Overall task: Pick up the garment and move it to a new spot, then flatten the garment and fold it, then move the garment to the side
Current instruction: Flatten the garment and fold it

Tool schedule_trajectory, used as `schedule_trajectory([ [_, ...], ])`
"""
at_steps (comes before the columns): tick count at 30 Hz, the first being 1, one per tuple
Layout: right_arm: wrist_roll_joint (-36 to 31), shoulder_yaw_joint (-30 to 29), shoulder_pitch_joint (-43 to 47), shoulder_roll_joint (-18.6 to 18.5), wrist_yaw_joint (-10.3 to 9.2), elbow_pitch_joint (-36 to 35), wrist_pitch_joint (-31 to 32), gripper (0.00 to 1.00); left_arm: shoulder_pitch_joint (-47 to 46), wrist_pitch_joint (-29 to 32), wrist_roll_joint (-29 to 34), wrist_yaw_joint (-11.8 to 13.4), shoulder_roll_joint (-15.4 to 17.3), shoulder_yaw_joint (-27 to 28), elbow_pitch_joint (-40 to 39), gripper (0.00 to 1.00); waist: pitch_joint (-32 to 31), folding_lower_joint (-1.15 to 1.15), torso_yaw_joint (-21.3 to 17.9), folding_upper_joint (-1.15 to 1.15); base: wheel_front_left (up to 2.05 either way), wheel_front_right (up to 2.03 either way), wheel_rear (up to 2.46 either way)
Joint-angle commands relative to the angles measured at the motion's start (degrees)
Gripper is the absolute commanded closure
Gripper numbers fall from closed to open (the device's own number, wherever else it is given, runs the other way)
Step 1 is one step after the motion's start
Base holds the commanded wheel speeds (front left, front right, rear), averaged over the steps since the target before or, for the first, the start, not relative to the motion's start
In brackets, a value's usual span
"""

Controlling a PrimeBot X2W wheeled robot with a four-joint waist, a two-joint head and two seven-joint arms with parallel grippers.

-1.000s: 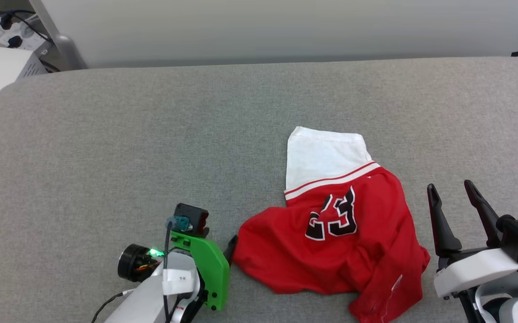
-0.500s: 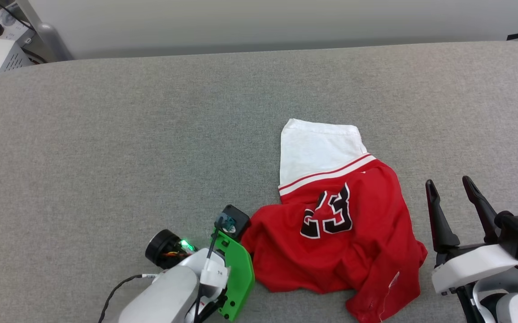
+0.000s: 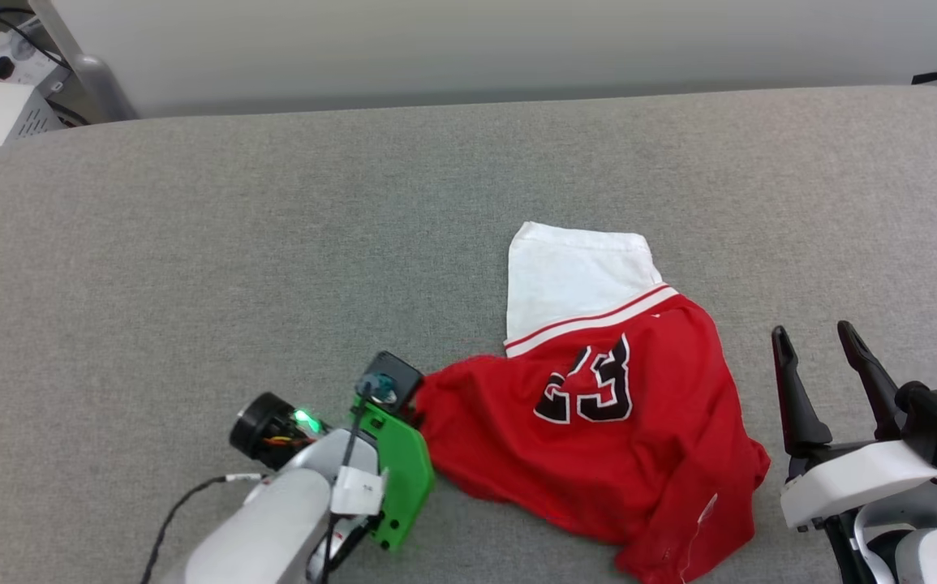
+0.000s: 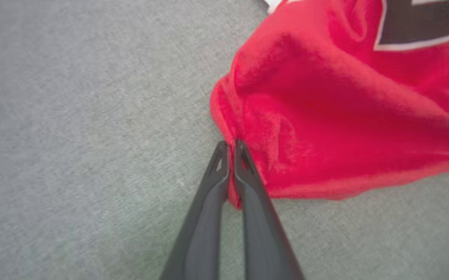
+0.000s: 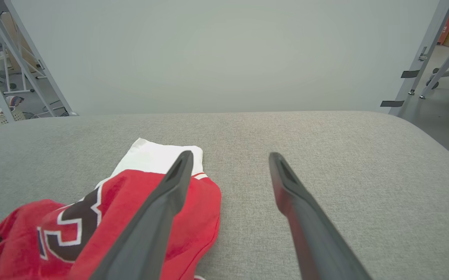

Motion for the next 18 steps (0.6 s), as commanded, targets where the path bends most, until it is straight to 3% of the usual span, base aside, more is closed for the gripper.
schedule_trajectory([
  [1, 0.39, -0.16, 0.08, 0.3, -0.03, 0.16, -0.21, 0.0, -0.76, -1.25, 1.1, 1.52, 1.77, 1.31, -1.33, 1.0, -1.04, 0.0, 0.69, 0.0, 0.0, 0.0, 0.0],
  [10, 0.08, -0.73, 1.67, 1.06, -0.03, -0.04, 0.37, 0.0, -2.58, -4.1, 5.08, 10.52, 8.82, 7.87, -11.54, 1.0, -3.72, 0.0, 2.47, 0.0, 0.0, 0.0, 0.0],
  [18, -0.02, -1.4, 2.9, 1.47, -0.03, -0.71, 0.68, 0.0, 9.24, -4.19, 0.27, 21.19, 13.24, 16.79, -17.39, 1.0, -4.27, 0.0, 2.97, 0.0, 0.0, 0.0, 0.0],
])
